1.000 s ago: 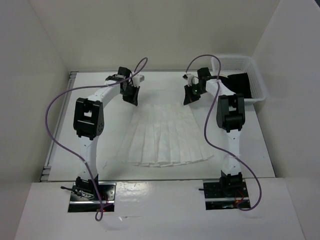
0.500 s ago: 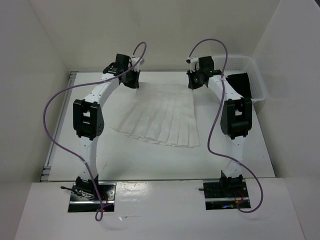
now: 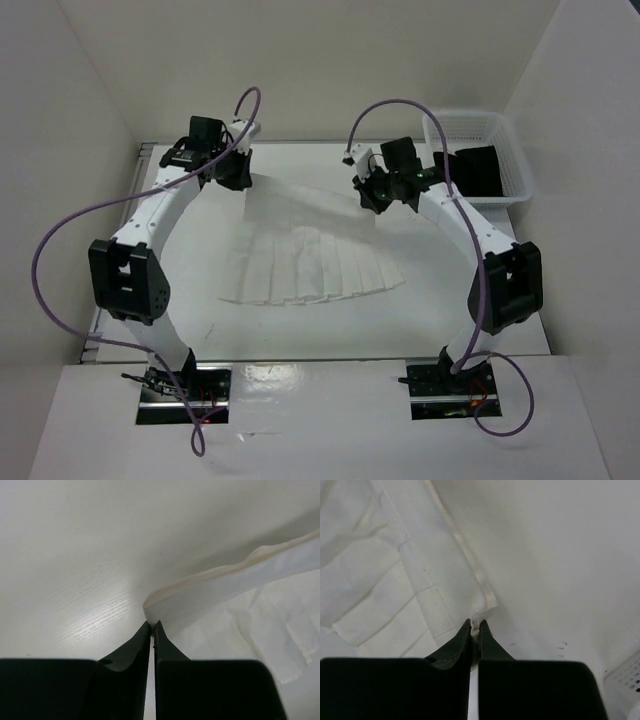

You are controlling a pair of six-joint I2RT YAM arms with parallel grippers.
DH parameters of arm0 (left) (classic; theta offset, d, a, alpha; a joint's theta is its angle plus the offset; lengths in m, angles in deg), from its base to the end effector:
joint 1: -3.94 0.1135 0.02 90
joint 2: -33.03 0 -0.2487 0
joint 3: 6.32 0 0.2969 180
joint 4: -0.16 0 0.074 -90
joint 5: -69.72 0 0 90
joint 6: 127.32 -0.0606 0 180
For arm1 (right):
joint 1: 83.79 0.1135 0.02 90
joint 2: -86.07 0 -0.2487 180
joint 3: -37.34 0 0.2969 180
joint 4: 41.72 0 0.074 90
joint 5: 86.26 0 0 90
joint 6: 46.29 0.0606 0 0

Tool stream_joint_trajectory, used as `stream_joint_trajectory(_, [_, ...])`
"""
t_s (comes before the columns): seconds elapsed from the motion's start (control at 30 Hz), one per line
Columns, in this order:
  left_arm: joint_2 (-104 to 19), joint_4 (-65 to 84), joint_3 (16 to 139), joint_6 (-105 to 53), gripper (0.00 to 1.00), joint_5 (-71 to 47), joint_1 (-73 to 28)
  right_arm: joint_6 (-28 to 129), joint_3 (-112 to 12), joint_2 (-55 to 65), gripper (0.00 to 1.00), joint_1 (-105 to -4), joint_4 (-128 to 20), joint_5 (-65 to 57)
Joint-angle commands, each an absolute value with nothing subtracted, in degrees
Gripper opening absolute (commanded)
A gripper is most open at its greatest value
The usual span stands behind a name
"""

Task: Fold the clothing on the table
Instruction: Fold the skirt

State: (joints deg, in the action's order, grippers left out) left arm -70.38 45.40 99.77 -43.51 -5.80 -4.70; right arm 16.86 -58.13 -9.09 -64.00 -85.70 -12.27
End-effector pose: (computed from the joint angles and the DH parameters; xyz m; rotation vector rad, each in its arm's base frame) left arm 0.4643 -0.0859 0.2796 0.4244 2.2655 -0.3139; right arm 0.4036 0.1630 0.2715 -1.0406 2.0633 0.2630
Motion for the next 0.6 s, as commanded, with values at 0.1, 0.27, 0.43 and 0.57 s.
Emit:
stream_joint_trajectory(0.1, [-57.69,48.12,93.07,-48.65,0.09,-5.0,-3.79,10.32,-49.13,-2.97,0.0,-62.34,-92.23,-4.88])
stream_joint_trajectory(0.27, [-52.58,51.36,87.97,-50.59,0.09,-3.85,-4.4,9.79,-46.04,-1.74,0.0,-62.34,-90.29,-1.36])
stream_joint_trajectory(0.43, [-47.57,53.48,83.92,-53.13,0.09,-3.32,-4.4,9.79,-46.03,-0.69,0.0,-61.82,-90.29,-0.83])
stream_joint_trajectory(0.57, [-44.49,54.01,81.46,-53.75,0.09,-3.84,-4.4,9.79,-46.03,-0.68,0.0,-61.29,-90.29,-0.21])
